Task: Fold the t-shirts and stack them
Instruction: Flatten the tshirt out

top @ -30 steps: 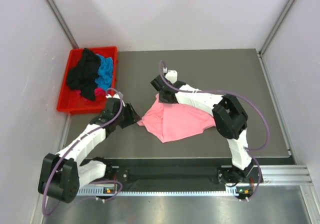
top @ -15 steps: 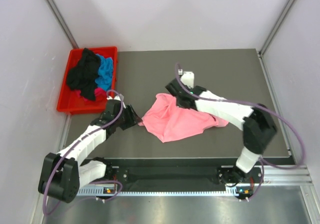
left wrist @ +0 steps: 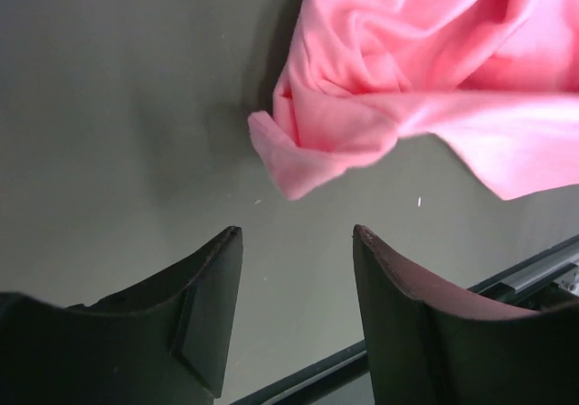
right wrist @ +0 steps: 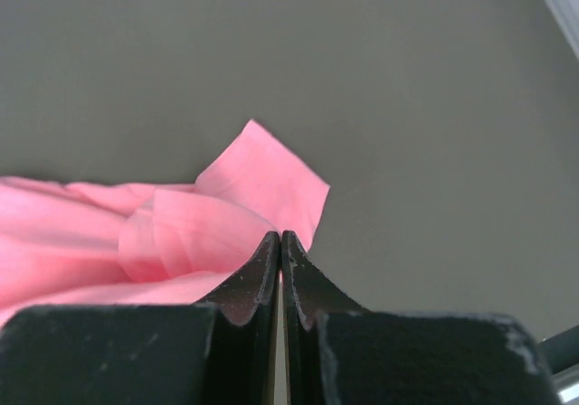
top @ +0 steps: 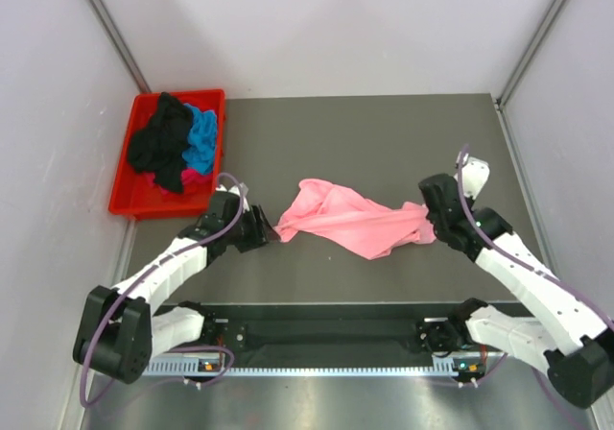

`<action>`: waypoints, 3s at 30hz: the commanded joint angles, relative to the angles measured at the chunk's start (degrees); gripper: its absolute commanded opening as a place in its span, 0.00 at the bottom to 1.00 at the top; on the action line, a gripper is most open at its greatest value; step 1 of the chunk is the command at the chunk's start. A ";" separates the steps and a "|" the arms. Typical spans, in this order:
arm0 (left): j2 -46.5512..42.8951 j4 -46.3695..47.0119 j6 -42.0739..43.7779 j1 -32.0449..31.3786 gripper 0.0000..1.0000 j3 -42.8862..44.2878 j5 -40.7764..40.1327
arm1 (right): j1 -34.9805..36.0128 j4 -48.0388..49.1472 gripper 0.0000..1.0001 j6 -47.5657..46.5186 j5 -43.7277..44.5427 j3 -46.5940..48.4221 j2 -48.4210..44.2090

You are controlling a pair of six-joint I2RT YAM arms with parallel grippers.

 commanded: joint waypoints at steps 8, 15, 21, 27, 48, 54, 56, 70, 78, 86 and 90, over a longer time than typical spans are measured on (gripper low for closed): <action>6.12 3.43 1.11 -0.16 0.57 4.94 5.90 | -2.22 -0.33 0.00 -0.65 2.32 -1.37 -5.82; 6.40 4.75 1.37 -2.00 0.54 3.54 6.19 | -2.22 4.68 0.00 -2.32 -1.63 -3.74 -5.47; 8.93 5.89 2.42 -2.70 0.57 2.83 1.18 | -2.22 7.05 0.00 -3.46 -3.39 -4.10 -4.68; 16.59 3.87 4.18 -3.06 0.45 6.96 -3.40 | -2.22 7.58 0.00 -5.13 -4.10 -1.64 -3.98; 5.52 -30.32 9.55 -12.89 0.00 52.41 -17.03 | -3.27 6.89 0.00 -23.51 3.11 37.04 0.34; 3.23 -27.79 7.44 -17.11 0.00 41.17 -11.23 | -3.27 -2.78 0.00 -16.23 2.49 24.49 -8.53; 4.37 -24.28 5.86 -17.38 0.00 34.85 -9.39 | -3.36 -5.06 0.00 -13.76 3.11 18.01 -11.34; 12.48 -5.26 0.84 -20.56 0.54 25.86 -2.58 | -3.45 -8.76 0.00 -8.83 7.24 9.79 -12.33; 12.72 -5.64 4.97 -3.42 0.52 22.61 -8.59 | -3.45 -4.82 0.00 -9.79 0.66 6.54 -14.87; 22.65 -3.15 13.23 -3.05 0.41 27.44 -0.51 | -3.45 -1.91 0.00 -11.72 -2.95 4.25 -15.31; 19.15 -4.73 11.66 -6.56 0.41 24.19 -0.40 | -3.45 -0.68 0.00 -12.17 -4.27 3.46 -15.49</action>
